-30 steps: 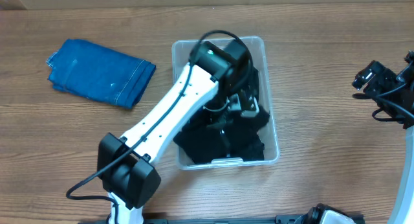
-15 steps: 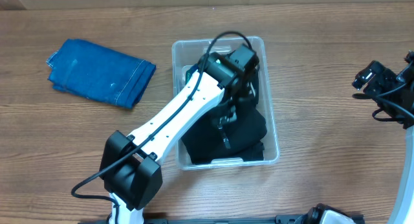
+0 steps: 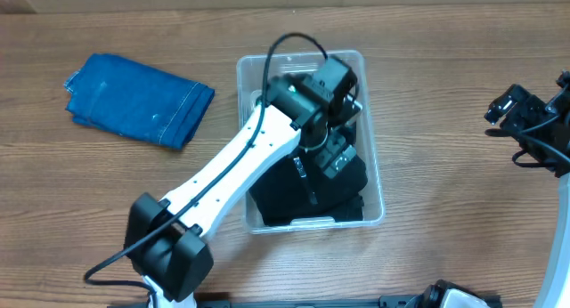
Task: Pack container
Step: 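Lay the black cloth into the bin over the other items, then move the left gripper back and grasp the blue denim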
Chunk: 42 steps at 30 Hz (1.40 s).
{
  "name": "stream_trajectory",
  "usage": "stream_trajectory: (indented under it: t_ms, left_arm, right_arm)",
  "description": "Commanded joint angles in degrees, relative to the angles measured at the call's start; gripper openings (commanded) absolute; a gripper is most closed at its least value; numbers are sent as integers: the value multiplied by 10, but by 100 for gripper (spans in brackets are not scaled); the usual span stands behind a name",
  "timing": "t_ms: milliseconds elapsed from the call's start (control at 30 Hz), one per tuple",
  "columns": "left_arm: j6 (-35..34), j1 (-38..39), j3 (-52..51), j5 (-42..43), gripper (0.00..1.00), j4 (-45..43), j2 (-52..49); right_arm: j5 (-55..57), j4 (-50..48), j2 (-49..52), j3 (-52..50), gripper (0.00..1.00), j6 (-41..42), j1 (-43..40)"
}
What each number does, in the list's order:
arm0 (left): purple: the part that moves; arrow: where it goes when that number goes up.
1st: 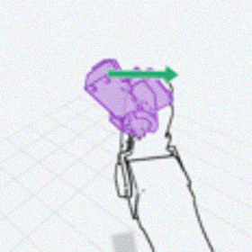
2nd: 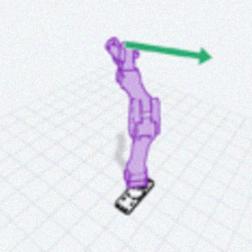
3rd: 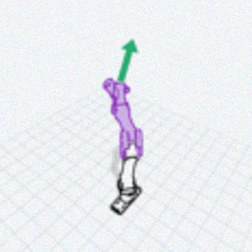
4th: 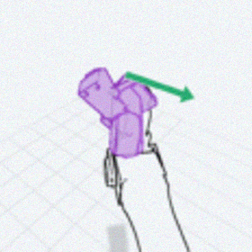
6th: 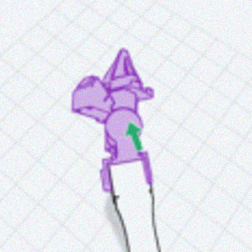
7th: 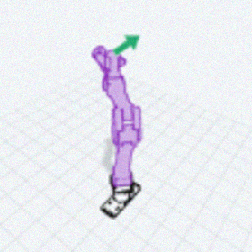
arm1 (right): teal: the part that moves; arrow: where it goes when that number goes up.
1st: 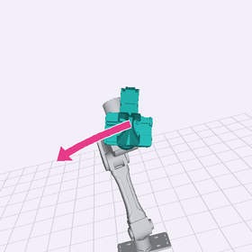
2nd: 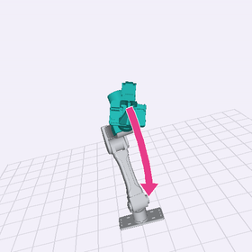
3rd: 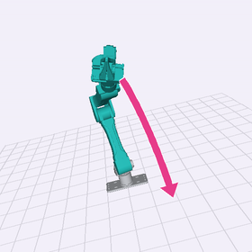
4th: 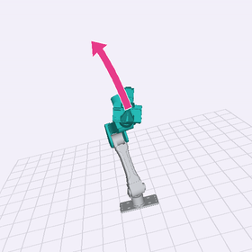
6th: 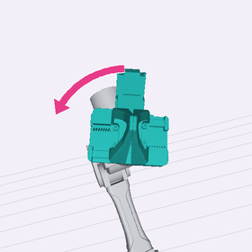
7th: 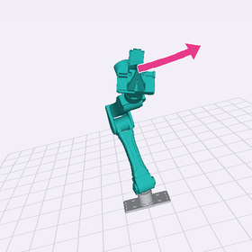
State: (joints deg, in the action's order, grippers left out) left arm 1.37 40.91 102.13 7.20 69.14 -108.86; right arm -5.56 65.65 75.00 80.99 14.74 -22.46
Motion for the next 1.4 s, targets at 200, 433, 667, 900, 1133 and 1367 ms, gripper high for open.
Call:
stream_trajectory:
  t_ms: [200, 433, 667, 900, 1133, 1367]
  left_arm:
    - [-80, 0, -199, -72, 100, -181, 4]
    - [-74, 4, -36, -136, 100, -96, 16]
    - [-192, 28, 6, -159, 100, 68, 23]
    - [-233, 28, -170, -48, 100, -57, 23]
    - [-232, -13, -245, -43, 100, -121, 14]
    - [-160, -21, 2, -97, 100, -34, 71]
  right_arm:
    - [3, 1, -9, 5, 100, -1, -1]
    - [3, 1, -9, 5, 100, -1, -1]
    - [3, 1, -9, 5, 100, -1, -1]
    - [3, 1, -9, 5, 100, -1, -1]
    - [3, 1, -9, 5, 100, -1, -1]
    - [3, 1, -9, 5, 100, -1, -1]
